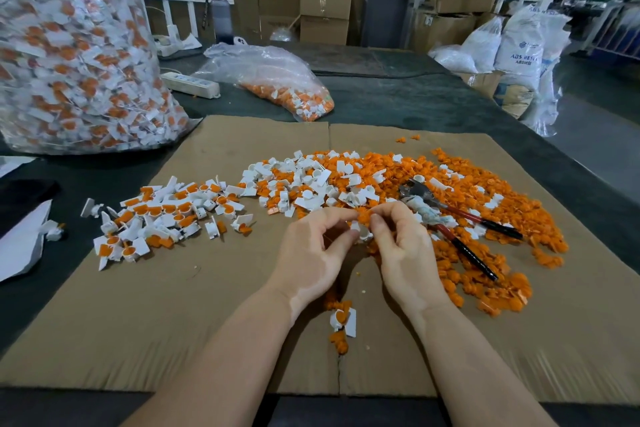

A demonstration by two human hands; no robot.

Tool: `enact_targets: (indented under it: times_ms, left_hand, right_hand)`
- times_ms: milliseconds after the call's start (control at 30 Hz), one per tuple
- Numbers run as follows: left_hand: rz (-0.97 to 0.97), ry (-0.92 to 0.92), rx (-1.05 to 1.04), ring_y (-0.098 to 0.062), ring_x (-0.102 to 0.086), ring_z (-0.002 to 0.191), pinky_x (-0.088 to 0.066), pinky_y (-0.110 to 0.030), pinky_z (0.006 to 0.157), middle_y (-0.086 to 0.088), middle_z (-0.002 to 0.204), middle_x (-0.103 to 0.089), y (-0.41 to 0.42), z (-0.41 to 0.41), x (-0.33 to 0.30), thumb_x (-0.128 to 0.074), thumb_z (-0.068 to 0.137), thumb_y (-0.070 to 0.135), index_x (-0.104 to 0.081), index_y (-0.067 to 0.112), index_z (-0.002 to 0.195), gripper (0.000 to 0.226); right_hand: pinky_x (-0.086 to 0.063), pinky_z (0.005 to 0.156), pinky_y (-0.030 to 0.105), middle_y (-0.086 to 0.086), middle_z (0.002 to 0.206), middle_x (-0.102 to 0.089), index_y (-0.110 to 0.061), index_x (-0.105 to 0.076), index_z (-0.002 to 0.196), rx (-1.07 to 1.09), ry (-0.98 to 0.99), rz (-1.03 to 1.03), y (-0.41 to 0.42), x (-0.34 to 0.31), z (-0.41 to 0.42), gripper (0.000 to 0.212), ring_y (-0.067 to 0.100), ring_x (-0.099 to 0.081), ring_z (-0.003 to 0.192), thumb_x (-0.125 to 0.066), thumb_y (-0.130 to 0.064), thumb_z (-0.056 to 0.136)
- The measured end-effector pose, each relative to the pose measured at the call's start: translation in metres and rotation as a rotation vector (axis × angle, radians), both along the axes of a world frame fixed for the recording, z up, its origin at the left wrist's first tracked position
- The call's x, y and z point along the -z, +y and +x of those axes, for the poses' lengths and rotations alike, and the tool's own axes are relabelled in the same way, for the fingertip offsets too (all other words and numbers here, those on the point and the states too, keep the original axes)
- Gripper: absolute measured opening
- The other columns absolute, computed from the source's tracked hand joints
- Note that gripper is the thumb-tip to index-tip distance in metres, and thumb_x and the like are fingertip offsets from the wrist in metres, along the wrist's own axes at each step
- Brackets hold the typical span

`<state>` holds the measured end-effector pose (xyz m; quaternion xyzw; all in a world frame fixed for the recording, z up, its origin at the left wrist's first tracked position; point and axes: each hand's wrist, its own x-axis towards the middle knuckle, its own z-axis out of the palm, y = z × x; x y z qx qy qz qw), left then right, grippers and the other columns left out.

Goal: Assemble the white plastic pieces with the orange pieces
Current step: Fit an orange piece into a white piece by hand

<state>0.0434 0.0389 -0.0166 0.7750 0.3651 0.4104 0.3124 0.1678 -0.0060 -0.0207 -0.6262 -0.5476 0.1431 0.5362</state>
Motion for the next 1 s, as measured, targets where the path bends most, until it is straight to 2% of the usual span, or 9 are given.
enact_targets:
  times_ms: [67,133,367,700,800,867,1000]
  left_hand:
    - [0.026,-0.01,-0.002,0.024,-0.048,0.089,-0.033,0.005,0.076,0.029,0.09,-0.053,-0.0008,0.0004,0.0003,-0.064,0.087,0.017,-0.068,0.019,0.113,0.025]
    - [0.052,-0.009,-0.004,0.028,-0.046,0.09,-0.032,0.006,0.077,0.027,0.093,-0.054,-0.001,0.0008,0.0009,-0.064,0.087,0.017,-0.067,0.018,0.114,0.027]
    - [0.06,0.031,-0.024,0.015,-0.05,0.082,-0.033,0.007,0.076,0.014,0.097,-0.06,-0.0013,0.001,0.0016,-0.064,0.088,0.019,-0.063,0.017,0.12,0.033]
    - [0.035,0.05,-0.036,0.011,-0.051,0.08,-0.034,0.006,0.076,0.013,0.092,-0.059,-0.002,0.0,0.0003,-0.064,0.088,0.019,-0.062,0.016,0.121,0.034]
    - [-0.039,0.038,-0.032,0.008,-0.056,0.082,-0.038,0.002,0.076,0.013,0.093,-0.063,0.0002,-0.0008,-0.0006,-0.062,0.089,0.022,-0.064,0.018,0.118,0.029]
    - [-0.151,-0.009,-0.056,0.001,-0.061,0.084,-0.042,-0.003,0.073,0.007,0.092,-0.068,0.0046,-0.0018,-0.0008,-0.062,0.089,0.022,-0.066,0.017,0.112,0.024]
    - [-0.355,-0.165,-0.04,-0.006,-0.066,0.064,-0.049,-0.011,0.06,-0.003,0.075,-0.069,0.0067,-0.0037,-0.003,-0.064,0.088,0.015,-0.068,0.012,0.094,0.008]
  right_hand:
    - [-0.038,0.064,0.008,-0.012,0.079,-0.055,-0.026,-0.053,0.086,0.01,-0.022,-0.012,0.0003,0.0011,0.0008,0.015,0.0,-0.05,0.076,-0.047,-0.015,0.096]
    - [-0.037,0.064,0.008,-0.013,0.08,-0.054,-0.025,-0.053,0.088,0.016,-0.036,-0.021,0.0007,0.002,0.0011,0.012,0.0,-0.05,0.077,-0.047,-0.017,0.096]
    - [-0.039,0.063,0.009,-0.014,0.077,-0.053,-0.021,-0.054,0.091,0.024,-0.075,-0.018,0.0019,0.0022,0.0007,0.008,0.001,-0.05,0.072,-0.048,-0.021,0.095]
    - [-0.041,0.062,0.011,-0.012,0.075,-0.055,-0.022,-0.055,0.087,0.026,-0.077,-0.008,0.0021,0.0022,-0.0003,0.009,0.003,-0.052,0.071,-0.05,-0.021,0.094]
    - [-0.042,0.061,0.014,-0.011,0.075,-0.055,-0.022,-0.055,0.086,0.068,-0.087,0.042,0.0008,0.0014,0.0,0.007,0.008,-0.053,0.071,-0.053,-0.02,0.093]
    - [-0.042,0.06,0.019,-0.008,0.074,-0.055,-0.02,-0.055,0.086,0.104,-0.102,0.091,-0.0006,0.0012,0.0001,0.006,0.011,-0.052,0.068,-0.055,-0.019,0.092]
    - [-0.045,0.061,0.025,-0.003,0.074,-0.056,-0.013,-0.059,0.084,0.1,-0.221,0.107,-0.003,0.0012,-0.0017,0.008,0.013,-0.051,0.069,-0.058,-0.018,0.09]
